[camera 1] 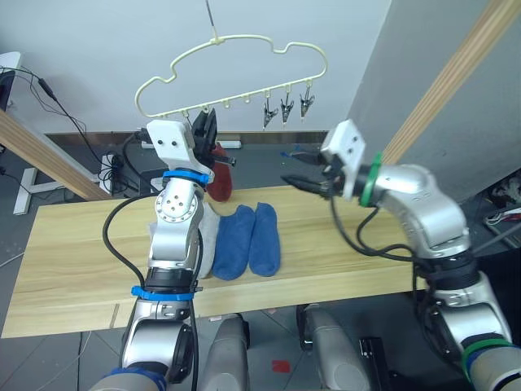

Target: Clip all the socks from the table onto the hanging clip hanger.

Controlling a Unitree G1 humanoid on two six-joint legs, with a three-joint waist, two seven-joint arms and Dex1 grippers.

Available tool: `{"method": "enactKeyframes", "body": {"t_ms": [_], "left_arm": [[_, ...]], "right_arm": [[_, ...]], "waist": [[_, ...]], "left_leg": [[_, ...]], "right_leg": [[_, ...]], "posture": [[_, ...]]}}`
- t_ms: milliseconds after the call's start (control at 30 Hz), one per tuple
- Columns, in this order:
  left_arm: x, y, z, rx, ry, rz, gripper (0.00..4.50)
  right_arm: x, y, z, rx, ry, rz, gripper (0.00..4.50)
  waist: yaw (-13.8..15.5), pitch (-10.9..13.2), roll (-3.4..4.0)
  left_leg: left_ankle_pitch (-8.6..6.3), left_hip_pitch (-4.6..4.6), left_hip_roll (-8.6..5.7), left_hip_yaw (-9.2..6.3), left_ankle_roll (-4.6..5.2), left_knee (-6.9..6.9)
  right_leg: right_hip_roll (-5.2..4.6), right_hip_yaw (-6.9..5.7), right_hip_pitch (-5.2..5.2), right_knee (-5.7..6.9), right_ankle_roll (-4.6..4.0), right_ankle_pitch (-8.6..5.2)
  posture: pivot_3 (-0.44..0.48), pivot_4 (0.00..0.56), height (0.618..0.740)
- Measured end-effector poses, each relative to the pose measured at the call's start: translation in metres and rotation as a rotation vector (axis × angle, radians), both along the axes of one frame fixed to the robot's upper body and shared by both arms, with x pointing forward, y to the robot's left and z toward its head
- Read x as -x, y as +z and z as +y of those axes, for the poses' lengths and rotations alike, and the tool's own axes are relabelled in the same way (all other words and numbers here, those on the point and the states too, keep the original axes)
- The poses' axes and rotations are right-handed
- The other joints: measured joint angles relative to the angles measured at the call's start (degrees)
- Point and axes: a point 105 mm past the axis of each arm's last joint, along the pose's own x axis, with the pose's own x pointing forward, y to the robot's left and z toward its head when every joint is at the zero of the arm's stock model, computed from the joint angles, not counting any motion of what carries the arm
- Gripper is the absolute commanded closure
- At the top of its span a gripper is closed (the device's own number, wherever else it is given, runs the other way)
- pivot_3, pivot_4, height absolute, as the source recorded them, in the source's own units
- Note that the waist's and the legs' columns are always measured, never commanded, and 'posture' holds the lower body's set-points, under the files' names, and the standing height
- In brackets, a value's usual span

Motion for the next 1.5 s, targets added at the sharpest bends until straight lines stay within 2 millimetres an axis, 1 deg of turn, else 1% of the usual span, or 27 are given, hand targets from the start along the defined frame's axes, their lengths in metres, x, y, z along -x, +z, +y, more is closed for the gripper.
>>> {"method": "enactKeyframes", "body": {"t_ms": [67,133,200,300,467,500,600,700,733,833,1033,1067,1133,1200,1233,1367,1500], "left_arm": [[0.000,0.001,0.005,-0.009,0.007,0.005,4.50],[0.000,0.002,0.008,-0.007,0.009,0.006,4.50],[-0.001,0.004,0.012,-0.008,0.009,0.012,4.50],[-0.002,0.005,0.011,-0.010,-0.012,0.020,4.50],[-0.002,0.006,0.010,-0.025,-0.036,0.030,4.50],[-0.002,0.006,0.010,-0.026,-0.042,0.029,4.50],[-0.002,0.008,0.011,-0.030,-0.047,0.030,4.50],[-0.002,0.007,0.010,-0.039,-0.058,0.036,4.50],[-0.002,0.007,0.011,-0.039,-0.058,0.037,4.50],[-0.003,0.006,0.011,-0.041,-0.060,0.047,4.50],[-0.002,0.006,0.011,-0.048,-0.069,0.052,4.50],[-0.002,0.006,0.011,-0.049,-0.071,0.052,4.50],[-0.002,0.007,0.012,-0.047,-0.077,0.054,4.50],[-0.002,0.007,0.012,-0.044,-0.085,0.058,4.50],[-0.002,0.006,0.012,-0.038,-0.100,0.067,4.50],[0.000,0.008,0.012,-0.015,-0.160,0.098,4.50],[0.002,0.009,0.007,0.015,-0.240,0.141,4.50]], "right_arm": [[-0.005,-0.022,0.006,0.038,-0.036,0.029,0.04],[-0.009,-0.030,0.009,0.050,-0.055,0.034,0.04],[-0.014,-0.039,0.018,0.049,-0.076,0.034,0.04],[-0.024,-0.059,0.031,0.056,-0.125,0.081,0.04],[-0.039,-0.082,0.048,0.089,-0.189,0.123,0.04],[-0.040,-0.087,0.049,0.096,-0.194,0.129,0.04],[-0.042,-0.110,0.050,0.145,-0.214,0.157,0.04],[-0.040,-0.128,0.048,0.198,-0.210,0.166,0.58],[-0.040,-0.129,0.047,0.201,-0.206,0.163,0.96],[-0.038,-0.129,0.050,0.200,-0.192,0.150,1.97],[-0.034,-0.130,0.055,0.186,-0.173,0.155,4.20],[-0.033,-0.129,0.056,0.183,-0.167,0.152,4.48],[-0.032,-0.121,0.057,0.173,-0.151,0.131,4.48],[-0.033,-0.107,0.056,0.164,-0.144,0.085,4.48],[-0.033,-0.096,0.055,0.159,-0.134,0.044,4.48],[-0.030,-0.061,0.054,0.149,-0.100,-0.089,4.48],[-0.022,-0.031,0.064,0.153,-0.040,-0.272,4.48]], "waist": [[-0.12,0.00,0.00],[-0.15,0.00,0.00],[-0.17,0.00,0.00],[-0.24,0.00,0.00],[-0.25,0.00,0.00],[-0.25,0.00,0.00],[-0.20,0.00,0.00],[-0.15,0.00,0.00],[-0.15,0.00,0.00],[-0.18,0.00,0.00],[-0.20,0.00,0.00],[-0.20,0.00,0.00],[-0.20,0.00,0.00],[-0.20,0.00,0.00],[-0.20,0.00,0.00],[-0.26,0.00,0.00],[-0.28,0.00,0.00]], "left_leg": [[0.00,0.00,-0.01,0.01,0.00,0.00],[0.00,-0.01,-0.01,0.01,-0.01,0.01],[0.00,0.00,0.00,0.00,-0.01,0.00],[0.01,0.01,0.02,0.00,-0.01,0.00],[0.01,0.00,0.01,0.00,-0.02,-0.01],[0.00,0.00,0.01,0.00,-0.02,-0.02],[0.00,-0.01,0.00,0.00,-0.02,-0.04],[0.00,-0.02,-0.04,0.00,-0.02,-0.04],[0.00,-0.01,-0.04,0.01,-0.02,-0.04],[0.00,0.01,0.00,0.00,-0.02,-0.04],[0.01,0.03,0.02,0.00,-0.02,-0.03],[0.01,0.03,0.02,0.00,-0.02,-0.03],[0.01,0.02,0.02,0.00,-0.02,-0.03],[0.00,0.01,0.02,0.00,-0.02,-0.03],[0.00,0.01,0.02,0.00,-0.02,-0.03],[0.00,0.02,0.02,-0.01,-0.01,-0.03],[0.00,0.02,0.03,-0.01,-0.02,-0.03]], "right_leg": [[0.00,0.01,0.00,-0.01,0.00,0.00],[-0.01,0.01,0.00,-0.02,0.00,0.00],[0.00,0.00,0.00,-0.01,0.00,0.00],[0.02,0.00,-0.01,0.00,0.00,0.00],[0.01,0.00,-0.01,-0.02,0.00,0.00],[0.01,-0.01,-0.01,-0.02,0.00,0.00],[0.00,-0.01,-0.02,-0.03,-0.01,0.00],[-0.03,0.01,-0.02,-0.04,-0.01,0.01],[-0.03,0.01,-0.01,-0.04,0.00,0.01],[0.00,-0.01,-0.01,0.00,0.00,0.01],[0.03,0.01,-0.01,0.03,0.00,0.01],[0.03,0.00,-0.01,0.02,0.00,0.01],[0.03,0.00,-0.02,0.02,0.00,0.01],[0.03,0.01,-0.02,0.02,0.00,0.01],[0.03,0.01,-0.02,0.02,0.00,0.01],[0.04,0.00,-0.02,0.02,0.01,0.00],[0.05,0.00,-0.02,0.01,0.01,0.00]], "posture": [[-0.070,0.333,0.740],[-0.067,0.334,0.740],[-0.068,0.333,0.740],[-0.071,0.333,0.740],[-0.064,0.329,0.740],[-0.061,0.329,0.740],[-0.055,0.327,0.740],[-0.051,0.327,0.740],[-0.051,0.326,0.740],[-0.051,0.326,0.740],[-0.055,0.327,0.740],[-0.055,0.327,0.740],[-0.056,0.330,0.740],[-0.056,0.330,0.740],[-0.061,0.334,0.740],[-0.065,0.340,0.740],[-0.071,0.334,0.740]]}}
